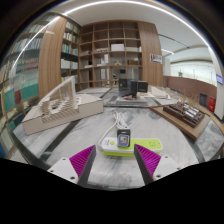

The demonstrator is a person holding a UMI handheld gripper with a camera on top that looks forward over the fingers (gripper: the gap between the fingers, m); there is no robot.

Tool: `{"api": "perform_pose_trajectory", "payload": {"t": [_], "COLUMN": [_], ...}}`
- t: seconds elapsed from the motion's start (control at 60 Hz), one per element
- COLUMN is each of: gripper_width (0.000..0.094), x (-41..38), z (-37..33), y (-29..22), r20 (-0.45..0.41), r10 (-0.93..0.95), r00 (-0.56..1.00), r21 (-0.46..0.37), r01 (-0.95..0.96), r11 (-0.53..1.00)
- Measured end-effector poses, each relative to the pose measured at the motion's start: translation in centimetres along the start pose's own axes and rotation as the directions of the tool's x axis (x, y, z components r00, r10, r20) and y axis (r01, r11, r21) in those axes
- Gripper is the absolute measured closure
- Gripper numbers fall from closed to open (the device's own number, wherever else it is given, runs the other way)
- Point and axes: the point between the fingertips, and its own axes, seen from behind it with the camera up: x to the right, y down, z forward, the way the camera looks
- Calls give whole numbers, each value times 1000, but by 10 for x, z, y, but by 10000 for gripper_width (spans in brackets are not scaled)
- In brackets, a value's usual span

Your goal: Unplug charger

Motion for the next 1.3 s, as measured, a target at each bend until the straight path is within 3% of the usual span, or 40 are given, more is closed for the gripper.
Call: {"api": "perform_pose_trajectory", "payload": {"t": [0.15,0.2,0.233,0.283,0.4,0.617,0.683,0.733,0.85,0.933,1.117,1.3], "gripper_width": [227,529,665,674,799,846,847,847,847,847,836,816], "x": [29,33,34,35,35,34,35,49,85,131,197,224], "z": [66,79,84,85,87,85,61,32,-11,-21,2,27], "y": [3,-1,-3,-3,-4,-7,-66,-119,-170,-156,-35,19], "r20": [-67,-71,-77,-79,-60,-28,-4,-47,-62,-130,-190,-233], "r10": [-49,-65,-77,-77,-41,-43,-30,-40,3,-10,-9,-11], "r00": [997,995,994,994,997,999,1000,998,998,991,982,972], "r21": [-49,-40,-38,-33,-30,-56,71,182,238,182,-85,-171], "r01": [46,63,74,74,40,42,30,48,12,34,-8,-30], "r11": [998,997,997,997,999,998,997,982,971,983,996,985]}}
